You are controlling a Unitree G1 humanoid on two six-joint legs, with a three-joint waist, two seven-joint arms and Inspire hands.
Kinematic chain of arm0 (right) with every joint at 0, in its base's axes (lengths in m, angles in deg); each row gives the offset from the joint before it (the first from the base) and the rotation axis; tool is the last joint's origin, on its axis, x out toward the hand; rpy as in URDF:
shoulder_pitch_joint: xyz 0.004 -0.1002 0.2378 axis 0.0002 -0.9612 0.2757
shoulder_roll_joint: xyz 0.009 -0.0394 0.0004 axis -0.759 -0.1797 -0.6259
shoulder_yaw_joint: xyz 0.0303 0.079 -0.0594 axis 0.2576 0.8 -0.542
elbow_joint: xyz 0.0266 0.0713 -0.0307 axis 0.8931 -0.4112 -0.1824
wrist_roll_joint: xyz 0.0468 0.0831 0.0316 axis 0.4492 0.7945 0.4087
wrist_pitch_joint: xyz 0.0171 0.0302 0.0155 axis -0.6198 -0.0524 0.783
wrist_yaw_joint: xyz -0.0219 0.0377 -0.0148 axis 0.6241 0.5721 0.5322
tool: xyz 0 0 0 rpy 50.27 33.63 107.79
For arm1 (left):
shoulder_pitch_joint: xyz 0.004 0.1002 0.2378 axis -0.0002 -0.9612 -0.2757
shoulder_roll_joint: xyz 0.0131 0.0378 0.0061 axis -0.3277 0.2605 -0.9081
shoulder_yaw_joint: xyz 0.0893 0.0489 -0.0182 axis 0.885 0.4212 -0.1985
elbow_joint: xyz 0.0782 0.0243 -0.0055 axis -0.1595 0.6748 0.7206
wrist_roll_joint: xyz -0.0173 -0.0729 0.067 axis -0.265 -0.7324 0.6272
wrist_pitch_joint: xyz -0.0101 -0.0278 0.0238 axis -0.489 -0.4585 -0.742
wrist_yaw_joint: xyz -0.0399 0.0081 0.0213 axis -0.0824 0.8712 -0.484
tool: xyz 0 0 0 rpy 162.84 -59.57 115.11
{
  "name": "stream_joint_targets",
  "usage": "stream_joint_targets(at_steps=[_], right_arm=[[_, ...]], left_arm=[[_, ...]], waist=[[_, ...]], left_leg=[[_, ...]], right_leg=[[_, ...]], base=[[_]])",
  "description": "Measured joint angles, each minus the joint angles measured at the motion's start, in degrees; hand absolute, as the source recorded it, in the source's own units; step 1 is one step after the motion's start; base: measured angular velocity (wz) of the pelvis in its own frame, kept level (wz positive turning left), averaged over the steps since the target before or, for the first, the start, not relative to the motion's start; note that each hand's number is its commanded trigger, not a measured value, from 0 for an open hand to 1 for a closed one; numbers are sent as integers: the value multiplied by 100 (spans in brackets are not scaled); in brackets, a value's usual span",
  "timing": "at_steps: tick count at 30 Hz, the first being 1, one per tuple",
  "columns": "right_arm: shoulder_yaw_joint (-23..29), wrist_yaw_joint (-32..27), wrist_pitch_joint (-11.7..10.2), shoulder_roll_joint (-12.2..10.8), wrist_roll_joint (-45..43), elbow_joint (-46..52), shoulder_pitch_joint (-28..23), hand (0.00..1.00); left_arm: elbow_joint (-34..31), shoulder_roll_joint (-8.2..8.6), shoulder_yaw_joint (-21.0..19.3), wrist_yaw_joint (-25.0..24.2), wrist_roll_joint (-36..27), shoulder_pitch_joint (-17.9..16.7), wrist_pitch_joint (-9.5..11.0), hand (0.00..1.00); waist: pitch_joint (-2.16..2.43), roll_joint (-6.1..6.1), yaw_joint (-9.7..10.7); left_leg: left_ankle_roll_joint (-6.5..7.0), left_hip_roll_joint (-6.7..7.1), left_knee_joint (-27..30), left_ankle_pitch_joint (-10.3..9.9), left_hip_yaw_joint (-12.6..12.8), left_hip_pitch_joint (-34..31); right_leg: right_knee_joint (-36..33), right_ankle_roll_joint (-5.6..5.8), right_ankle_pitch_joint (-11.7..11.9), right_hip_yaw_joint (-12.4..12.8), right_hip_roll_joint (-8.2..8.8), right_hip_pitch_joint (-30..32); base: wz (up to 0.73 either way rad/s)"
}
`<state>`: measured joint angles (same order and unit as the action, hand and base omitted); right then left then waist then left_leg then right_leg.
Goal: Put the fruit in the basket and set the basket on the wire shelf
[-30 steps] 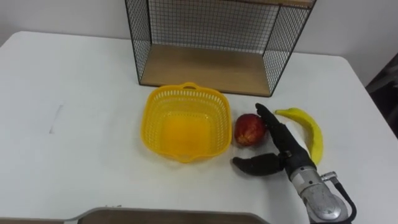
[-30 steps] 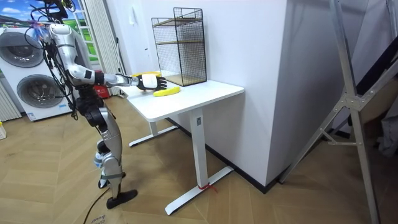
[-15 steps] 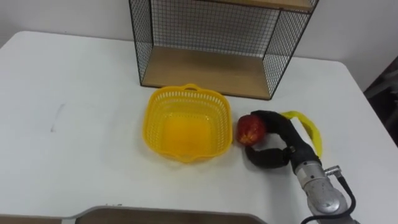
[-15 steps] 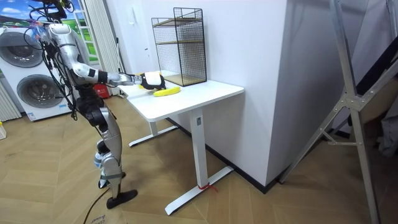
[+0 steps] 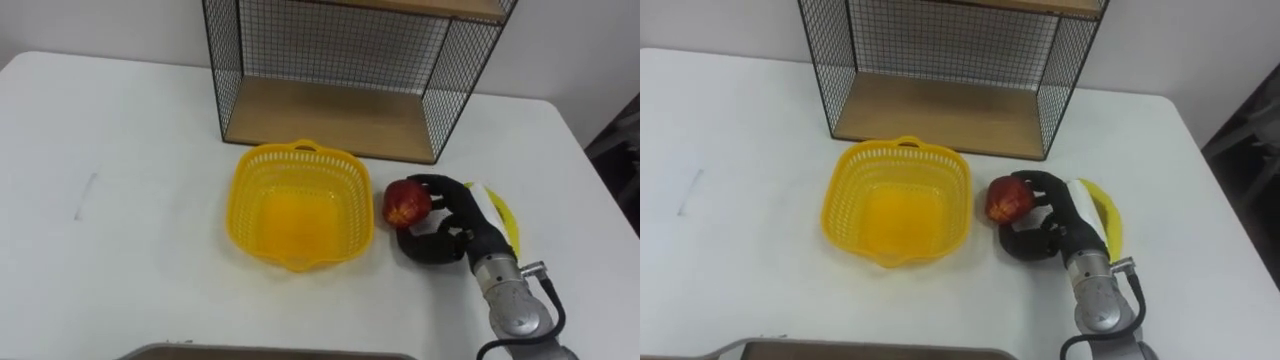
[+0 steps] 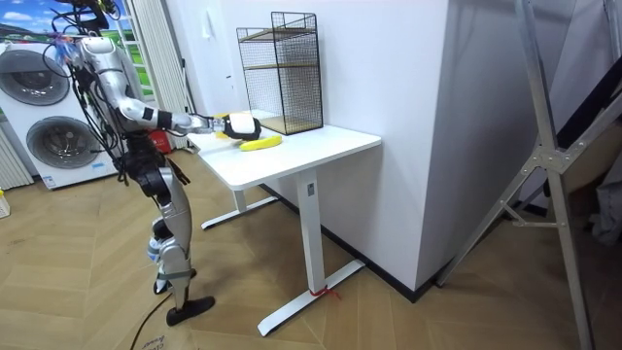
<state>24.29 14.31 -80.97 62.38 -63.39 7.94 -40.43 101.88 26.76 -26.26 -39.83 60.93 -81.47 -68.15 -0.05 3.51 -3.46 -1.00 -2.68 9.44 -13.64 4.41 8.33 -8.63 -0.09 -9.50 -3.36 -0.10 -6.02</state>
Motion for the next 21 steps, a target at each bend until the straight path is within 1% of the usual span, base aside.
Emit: stream_joint_targets(at_steps=[3, 6, 10, 12, 14, 15, 17, 19, 21], right_arm=[[-1, -4, 11, -15, 236, -17, -34, 100], [5, 48, 120, -50, 918, -20, -39, 100], [18, 76, 116, -74, 1569, -22, -91, 100], [25, 128, 120, -75, 2176, -1, -160, 100], [30, 184, 118, -84, 2507, 96, -202, 100], [5, 199, 142, -90, 2761, 204, -281, 100], [-7, 232, 142, -132, 3031, 338, -373, 100], [-7, 239, 206, -176, 3203, 452, -392, 100], [-5, 250, 247, -193, 3575, 527, -391, 100]], left_arm=[[1, 17, 12, 23, -9, -1, -1, 0], [42, 19, 68, 149, -21, -78, 7, 0], [65, 41, 68, 153, -3, -197, 6, 0], [78, 66, 59, 151, 3, -206, 2, 0], [84, 108, 33, 152, -5, -217, -9, 0], [97, 150, 23, 159, -4, -215, -10, 0], [119, 212, 23, 227, -4, -215, -9, 0], [179, 229, 25, 240, -4, -217, -10, 0], [194, 234, 24, 241, -7, -210, -9, 0]], waist=[[0, -18, 5], [0, -48, 1], [2, -80, 17], [4, -86, 20], [7, -98, 25], [15, -117, 24], [13, -159, 27], [10, -206, 32], [20, -278, 58]], left_leg=[[1, -3, -7, -1, -3, -9], [1, -15, -5, -2, 6, -17], [0, -19, -6, -2, 11, -21], [0, -15, 7, -2, -6, -65], [0, -15, 10, -1, -6, -87], [0, -16, 10, -1, -6, -86], [0, -16, 8, -1, 0, -85], [0, -16, 10, -1, 6, -86], [1, -15, 10, -1, 24, -79]], right_leg=[[-19, 0, 0, -3, -3, -9], [-52, -8, 8, 3, -17, 10], [-54, -12, 12, -6, -17, 15], [-47, -12, 12, -11, -17, 40], [-47, -11, 13, -11, -17, 59], [-46, -11, 13, -14, -16, 58], [-43, -11, 13, -15, -15, 57], [-39, -10, 13, -11, -13, 58], [-38, -10, 13, 5, -11, 56]], base=[[0], [0], [-1], [2], [0], [0], [0], [0], [0]])
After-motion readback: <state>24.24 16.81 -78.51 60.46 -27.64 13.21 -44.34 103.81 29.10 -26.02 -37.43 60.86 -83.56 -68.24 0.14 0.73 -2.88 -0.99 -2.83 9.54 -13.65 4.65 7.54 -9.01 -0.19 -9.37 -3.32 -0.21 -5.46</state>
